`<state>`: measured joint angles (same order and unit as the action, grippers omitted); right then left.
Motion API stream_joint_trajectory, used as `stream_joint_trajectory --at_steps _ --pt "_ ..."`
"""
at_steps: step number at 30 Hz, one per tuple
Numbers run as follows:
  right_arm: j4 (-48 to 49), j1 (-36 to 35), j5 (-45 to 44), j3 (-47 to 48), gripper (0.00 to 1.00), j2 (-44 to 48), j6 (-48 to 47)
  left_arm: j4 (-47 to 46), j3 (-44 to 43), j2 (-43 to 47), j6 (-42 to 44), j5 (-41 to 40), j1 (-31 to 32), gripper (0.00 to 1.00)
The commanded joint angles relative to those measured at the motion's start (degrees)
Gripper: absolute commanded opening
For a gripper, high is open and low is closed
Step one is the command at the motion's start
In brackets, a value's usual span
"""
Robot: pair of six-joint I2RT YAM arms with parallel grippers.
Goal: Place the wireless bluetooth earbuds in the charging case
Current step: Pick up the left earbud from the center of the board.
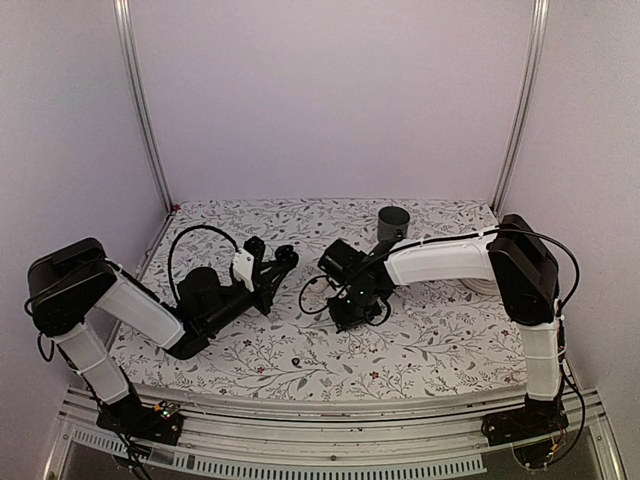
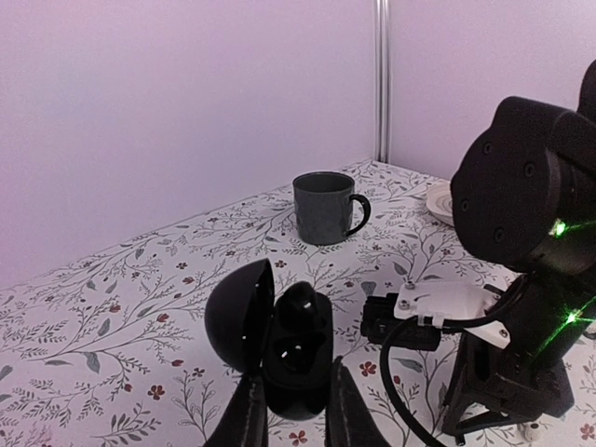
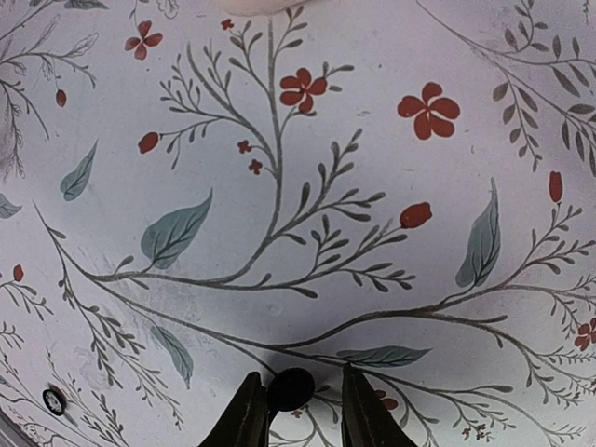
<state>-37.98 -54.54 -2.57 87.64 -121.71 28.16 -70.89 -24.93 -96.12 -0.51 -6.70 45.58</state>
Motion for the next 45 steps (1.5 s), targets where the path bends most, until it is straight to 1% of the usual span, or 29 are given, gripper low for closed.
stream_joint_trajectory --at_steps 1,8,11,13,14,22,27,35,40,45 --pt "0.6 0.2 1.5 -1.1 0.28 -0.6 1.3 -1.5 0.7 1.1 -0.3 0.2 -0.6 0.0" --pt "1.8 0.2 1.9 -1.9 0.21 -1.6 0.1 -1.2 0.6 1.3 -0.2 0.0 -0.6 0.0" --pt "2.2 0.3 1.9 -2.3 0.2 -1.5 -0.3 -1.0 0.5 1.2 -0.3 0.0 -0.6 0.0" --pt "2.6 0.3 1.8 -2.5 0.13 -1.4 -0.5 -0.9 0.4 1.0 -0.5 0.1 -0.7 0.0" --pt "2.7 0.3 1.6 -2.7 0.11 -1.4 -0.6 -0.8 0.3 1.0 -0.5 0.2 -0.6 0.0" --pt "5.9 0.3 -1.2 -5.2 0.09 2.1 -0.6 0.2 -0.8 0.1 -1.0 0.5 -0.6 0.0" --pt "9.0 0.3 -4.0 -8.5 0.07 6.4 -0.3 1.7 -1.9 -0.4 -1.7 1.0 -0.6 0.0" --pt "14.6 0.3 -10.6 -11.7 0.07 15.5 -2.2 4.1 -4.7 -1.4 -3.3 3.9 -0.6 0.0" --pt "16.0 0.3 -13.3 -12.2 0.06 19.4 -3.2 6.2 -6.5 -1.9 -4.1 5.7 -0.7 0.0" --pt "18.5 0.3 -15.6 -12.3 0.06 24.4 -4.7 9.0 -9.1 -2.2 -6.0 10.1 -1.0 0.0"
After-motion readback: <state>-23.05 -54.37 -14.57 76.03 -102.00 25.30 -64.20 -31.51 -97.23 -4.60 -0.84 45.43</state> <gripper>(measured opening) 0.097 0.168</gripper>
